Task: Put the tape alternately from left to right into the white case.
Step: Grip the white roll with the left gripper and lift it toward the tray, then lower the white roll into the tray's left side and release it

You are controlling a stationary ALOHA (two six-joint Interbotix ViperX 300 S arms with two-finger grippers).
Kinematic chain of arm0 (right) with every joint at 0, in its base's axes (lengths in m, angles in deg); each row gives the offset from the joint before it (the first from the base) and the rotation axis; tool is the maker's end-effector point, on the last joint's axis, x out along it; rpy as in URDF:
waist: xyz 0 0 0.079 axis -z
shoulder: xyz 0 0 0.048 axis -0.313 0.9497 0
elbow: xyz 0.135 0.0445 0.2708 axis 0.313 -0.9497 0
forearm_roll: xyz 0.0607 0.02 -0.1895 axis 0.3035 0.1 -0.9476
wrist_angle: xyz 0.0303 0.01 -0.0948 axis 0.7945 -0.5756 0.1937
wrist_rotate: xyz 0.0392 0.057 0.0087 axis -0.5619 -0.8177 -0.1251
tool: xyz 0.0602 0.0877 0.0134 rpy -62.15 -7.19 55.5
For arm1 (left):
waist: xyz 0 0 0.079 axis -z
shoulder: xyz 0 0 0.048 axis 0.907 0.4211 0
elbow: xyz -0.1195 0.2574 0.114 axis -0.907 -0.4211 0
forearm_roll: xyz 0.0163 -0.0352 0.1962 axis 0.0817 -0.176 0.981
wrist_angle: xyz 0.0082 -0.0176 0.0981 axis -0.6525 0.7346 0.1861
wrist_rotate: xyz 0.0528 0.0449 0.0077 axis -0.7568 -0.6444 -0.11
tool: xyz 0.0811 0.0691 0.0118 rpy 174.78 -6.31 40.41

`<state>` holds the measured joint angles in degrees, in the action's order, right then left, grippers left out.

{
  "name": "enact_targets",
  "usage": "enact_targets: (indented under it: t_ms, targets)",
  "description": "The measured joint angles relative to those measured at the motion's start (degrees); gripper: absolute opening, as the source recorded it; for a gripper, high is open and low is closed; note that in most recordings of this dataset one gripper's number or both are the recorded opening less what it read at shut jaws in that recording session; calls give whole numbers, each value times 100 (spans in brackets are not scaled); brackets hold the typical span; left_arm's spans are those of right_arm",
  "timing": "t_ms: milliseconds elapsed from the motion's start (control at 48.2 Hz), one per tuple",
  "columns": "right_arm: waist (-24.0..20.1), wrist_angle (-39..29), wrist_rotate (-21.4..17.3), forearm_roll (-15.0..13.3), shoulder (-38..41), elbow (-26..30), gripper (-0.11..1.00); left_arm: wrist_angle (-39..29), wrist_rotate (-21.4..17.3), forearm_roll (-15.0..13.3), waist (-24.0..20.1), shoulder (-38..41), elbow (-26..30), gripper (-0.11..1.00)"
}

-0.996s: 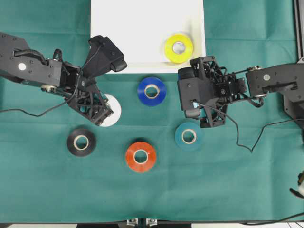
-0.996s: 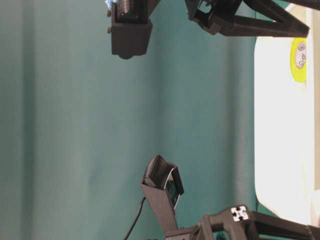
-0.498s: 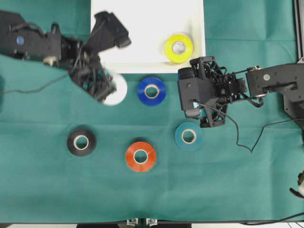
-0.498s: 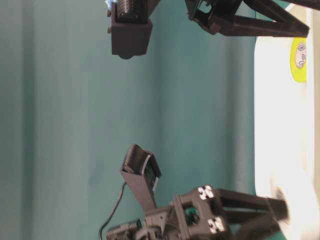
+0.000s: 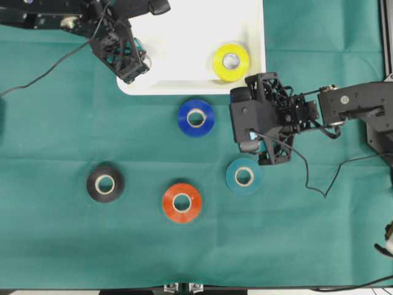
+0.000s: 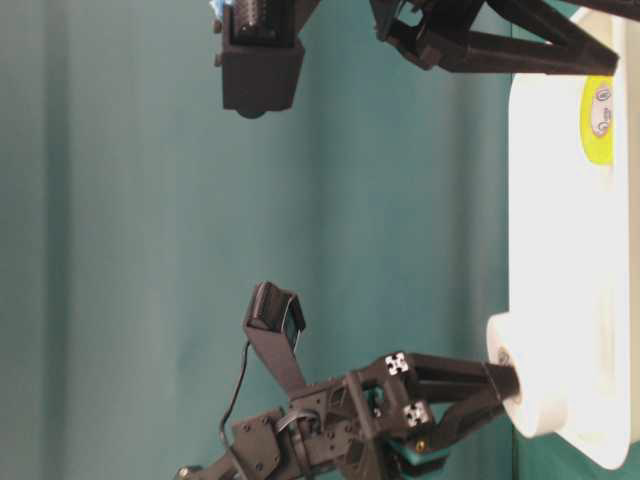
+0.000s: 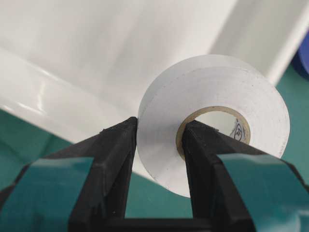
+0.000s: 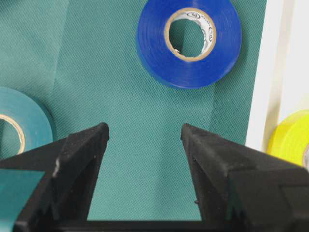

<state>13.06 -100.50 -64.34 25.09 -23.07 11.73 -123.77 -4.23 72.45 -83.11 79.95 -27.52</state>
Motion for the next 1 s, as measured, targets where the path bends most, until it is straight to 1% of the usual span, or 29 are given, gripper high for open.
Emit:
enact_targets:
  t_ms: [145, 228, 374, 685, 872, 934, 996]
  targets:
    - [-9, 44, 9, 0, -9, 0, 69, 141, -185, 9, -70, 237, 97, -2]
    - [-9, 44, 0, 0, -9, 0, 69, 149, -378, 0, -88, 352, 158, -2]
    - [-9, 62, 0, 0, -9, 0, 69, 176, -598, 0, -141, 475, 193, -2]
    - [0, 141, 0, 0, -9, -62, 69, 404, -721, 9, -202, 686, 202, -2]
    - [0, 176, 0, 0, -9, -62, 69, 413, -940, 0, -202, 694, 211, -2]
    - [0, 193, 0, 0, -9, -62, 69, 413, -976, 9, -211, 694, 202, 0]
    - [-9, 193, 0, 0, -9, -62, 69, 413, -993, 0, -202, 694, 211, 7]
